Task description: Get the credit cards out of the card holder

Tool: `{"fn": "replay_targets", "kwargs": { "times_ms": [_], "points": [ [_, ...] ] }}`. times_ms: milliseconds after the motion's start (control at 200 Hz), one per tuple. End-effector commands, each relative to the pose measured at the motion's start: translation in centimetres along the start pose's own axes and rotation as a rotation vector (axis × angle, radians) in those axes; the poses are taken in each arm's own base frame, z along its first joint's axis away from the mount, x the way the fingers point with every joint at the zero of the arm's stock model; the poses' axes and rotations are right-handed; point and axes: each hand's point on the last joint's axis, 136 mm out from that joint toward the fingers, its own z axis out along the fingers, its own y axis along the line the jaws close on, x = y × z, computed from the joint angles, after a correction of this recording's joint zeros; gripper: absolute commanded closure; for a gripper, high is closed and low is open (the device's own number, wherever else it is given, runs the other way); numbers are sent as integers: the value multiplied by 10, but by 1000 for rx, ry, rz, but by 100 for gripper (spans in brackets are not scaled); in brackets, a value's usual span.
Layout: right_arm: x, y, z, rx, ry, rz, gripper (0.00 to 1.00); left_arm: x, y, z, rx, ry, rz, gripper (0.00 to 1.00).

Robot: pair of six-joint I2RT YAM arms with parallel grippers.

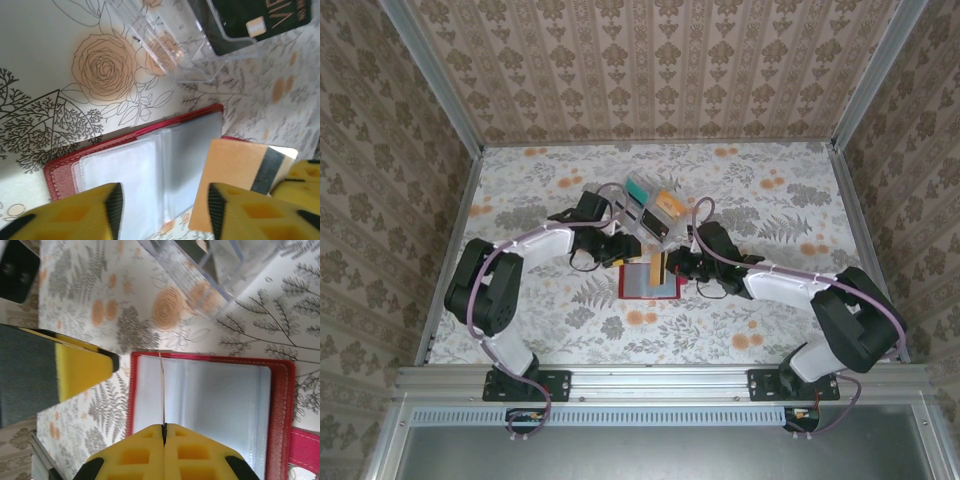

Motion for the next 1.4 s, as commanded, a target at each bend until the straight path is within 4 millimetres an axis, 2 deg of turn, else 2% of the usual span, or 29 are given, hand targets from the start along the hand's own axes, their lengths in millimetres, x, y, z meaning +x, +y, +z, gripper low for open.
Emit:
{"fn": "replay_targets", "kwargs": {
  "times_ms": [0,70,250,340,360,415,585,710,875,1105,1175,1185,1220,1345,1395],
  "points": [
    [-2,11,-9,-63,12,-11,100,0,-18,-9,88,-43,-2,42],
    [-6,19,-12,-109,14,2,100,1,-24,-18,131,-84,-1,35],
    [-20,47,-23,-271,26,29,100,-2,-57,-48,335,-128,26,19],
    [-30,60,-30,-336,32,33,100,-2,-71,-55,428,-116,23,17],
    [-31,63,-32,-352,35,30,100,-10,-67,-60,441,-132,3,17],
    [-38,71,-38,-386,38,28,100,-13,-72,-66,486,-126,-8,16],
    [-56,98,-55,-485,30,3,100,-16,-92,-82,573,-100,30,17],
    [-70,110,-61,-537,16,19,100,-21,-100,-87,587,-103,40,28],
    [-79,118,-61,-577,2,44,100,-26,-116,-98,648,-118,64,48],
    [-83,119,-57,-596,5,89,100,-28,-128,-113,664,-142,98,82],
    [-82,117,-55,-593,8,99,100,-30,-130,-115,666,-155,96,97],
    [-82,117,-55,-592,9,101,99,-30,-130,-116,667,-157,95,100],
    [-81,116,-54,-590,14,111,95,-31,-130,-116,664,-166,86,100],
    [-77,104,-47,-534,35,199,66,-38,-132,-121,675,-210,47,100],
    [-76,101,-46,-524,28,215,58,-41,-133,-123,676,-227,24,100]
  ]
}}
